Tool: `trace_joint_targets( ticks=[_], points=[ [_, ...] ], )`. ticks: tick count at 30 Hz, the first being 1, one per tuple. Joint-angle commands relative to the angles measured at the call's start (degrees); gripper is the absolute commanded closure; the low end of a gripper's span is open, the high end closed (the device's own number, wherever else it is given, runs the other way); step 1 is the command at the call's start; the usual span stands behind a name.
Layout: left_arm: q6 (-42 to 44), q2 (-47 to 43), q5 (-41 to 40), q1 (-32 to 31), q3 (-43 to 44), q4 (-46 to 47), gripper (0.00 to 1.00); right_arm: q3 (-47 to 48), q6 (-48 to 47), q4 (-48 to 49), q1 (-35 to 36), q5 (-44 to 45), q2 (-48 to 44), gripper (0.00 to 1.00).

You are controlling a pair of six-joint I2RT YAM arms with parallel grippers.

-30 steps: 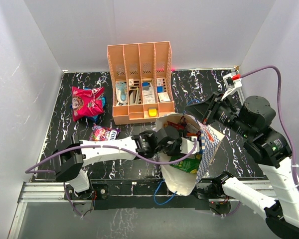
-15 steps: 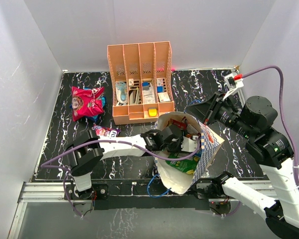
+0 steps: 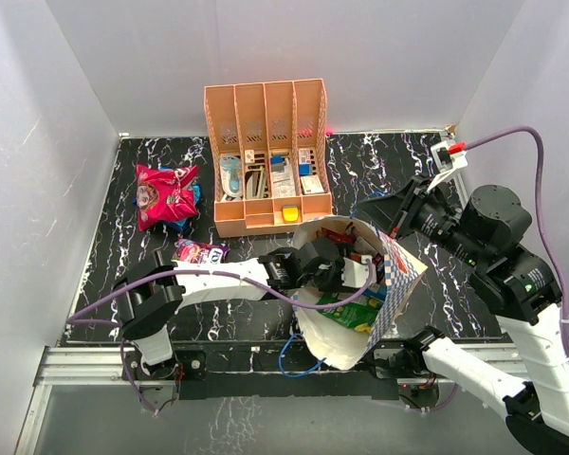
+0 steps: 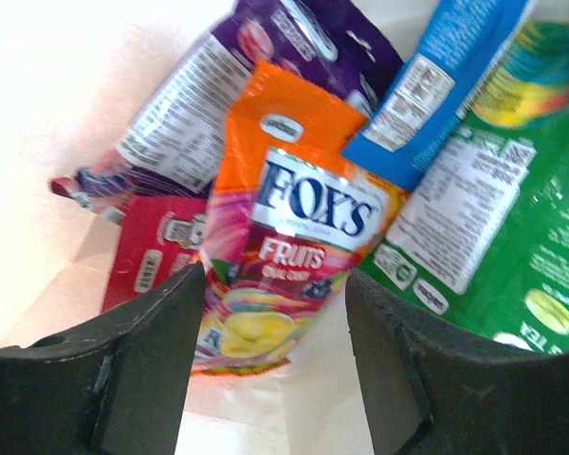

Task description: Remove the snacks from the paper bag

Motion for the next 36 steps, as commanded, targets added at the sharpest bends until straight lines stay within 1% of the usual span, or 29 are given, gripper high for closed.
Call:
trace_joint_targets(
  ticks=[1,4,6,10,12,17,19,26,32,36],
  points=[
    [0.69,-0.31,0.99,0.46,1.0,4.28,0.39,3.79,-0.27,2.73,0.08,0.6,-0.38,0.92],
    [1.95,2.58,-1.12,0.47,2.2,4.83,0.39,4.11,-0.29,2.47,0.08,0.71,-0.36,0.92],
    [2.28,3.39,-1.0,0.73,2.11,5.74,0.4,4.21,-0.23,2.22,0.09,0.73,-0.38,0.92],
    [3.05,5.18,-0.76,0.91,2.67,4.28,0.52,4.31,-0.18,1.93,0.08,1.35,-0.55,0.92],
    [2.95,5.09,-1.24,1.04,2.19,5.25,0.61,4.29,-0.1,1.84,0.1,1.95,-0.71,0.92],
    [1.81,2.73,-2.63,0.99,3.05,3.95,0.94,4.21,0.14,1.15,0.08,5.38,-0.58,0.92],
    [0.76,0.87,-2.3,0.99,3.4,2.73,1.0,4.13,0.24,1.05,0.08,7.22,-0.41,0.92],
    [-2.82,-7.66,0.11,1.0,0.95,2.34,1.0,4.52,1.04,0.26,0.08,15.29,0.08,0.92],
    [-6.96,-15.07,-1.4,0.91,0.6,1.66,1.0,3.45,1.18,0.59,0.09,16.89,-0.52,0.92],
    [-9.01,-19.47,-0.47,0.91,1.49,1.77,1.0,2.41,1.39,0.69,0.08,17.68,-1.11,0.92]
  ],
)
